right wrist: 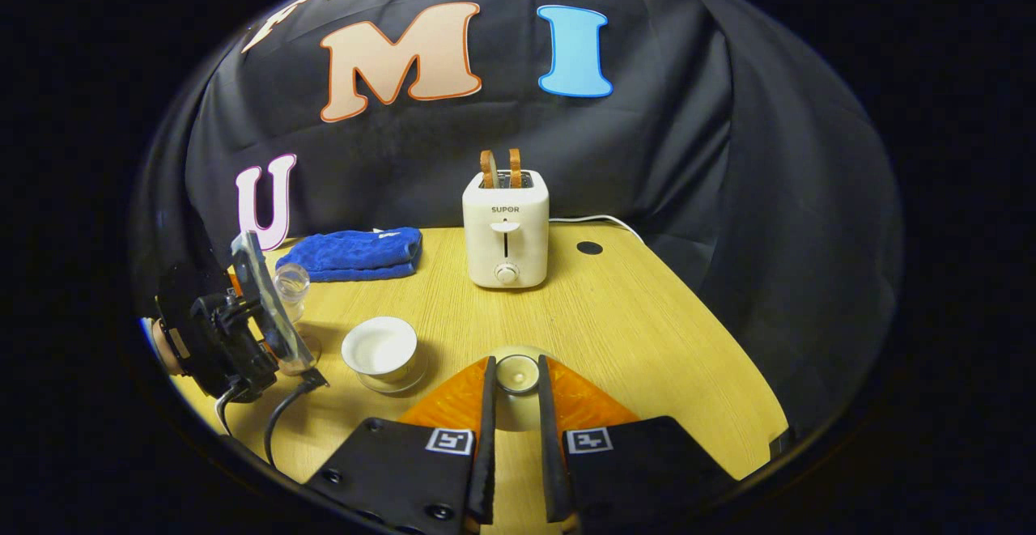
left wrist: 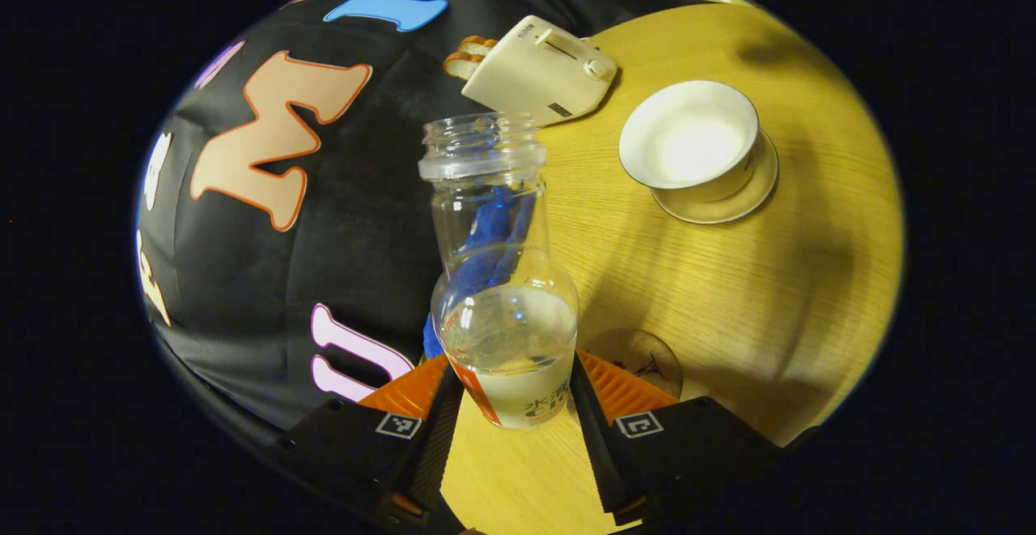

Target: Open the teacup lid with one hand, grasp the water bottle and pour water into the teacup with the other hand; after pouring, place the water bottle on the coaster and then close the teacup lid.

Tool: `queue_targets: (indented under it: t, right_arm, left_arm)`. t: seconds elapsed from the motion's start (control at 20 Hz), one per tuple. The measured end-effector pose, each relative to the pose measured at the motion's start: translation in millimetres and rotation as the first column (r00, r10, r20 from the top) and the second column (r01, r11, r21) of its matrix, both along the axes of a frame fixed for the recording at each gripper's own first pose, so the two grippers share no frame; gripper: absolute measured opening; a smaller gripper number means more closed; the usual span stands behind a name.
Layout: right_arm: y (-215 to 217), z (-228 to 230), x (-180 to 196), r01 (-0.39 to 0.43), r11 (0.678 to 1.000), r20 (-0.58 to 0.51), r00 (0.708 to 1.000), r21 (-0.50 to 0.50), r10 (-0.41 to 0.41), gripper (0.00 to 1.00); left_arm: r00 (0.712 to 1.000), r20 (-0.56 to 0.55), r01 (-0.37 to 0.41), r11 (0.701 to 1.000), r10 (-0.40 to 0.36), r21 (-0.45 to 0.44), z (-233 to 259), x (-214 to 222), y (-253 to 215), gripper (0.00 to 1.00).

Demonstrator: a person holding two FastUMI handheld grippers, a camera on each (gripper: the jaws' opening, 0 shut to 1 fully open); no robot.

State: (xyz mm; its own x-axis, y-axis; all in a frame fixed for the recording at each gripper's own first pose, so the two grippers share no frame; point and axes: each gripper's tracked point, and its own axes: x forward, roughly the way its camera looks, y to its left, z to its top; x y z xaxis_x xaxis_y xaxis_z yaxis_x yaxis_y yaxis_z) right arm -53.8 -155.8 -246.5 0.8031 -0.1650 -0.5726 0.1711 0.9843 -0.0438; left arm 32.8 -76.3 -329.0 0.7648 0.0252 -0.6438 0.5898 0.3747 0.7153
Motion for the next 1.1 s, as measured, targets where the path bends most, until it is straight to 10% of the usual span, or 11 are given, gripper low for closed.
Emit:
queue_targets:
  t: [0.45,1.1]
  right_arm:
    - [2,-10,-1,-0.020,0.999,0.004,1.000,0.044,0.020,0.26]
    - [4,-27,-10,0.000,0.993,0.006,1.000,0.119,-0.001,0.26]
  left_arm:
    - [0.989,-0.056,0.148,0.965,-0.139,0.218,-6,9,-8,0.71]
    - [0.952,-0.170,0.305,0.818,-0.253,0.487,8,24,-10,0.72]
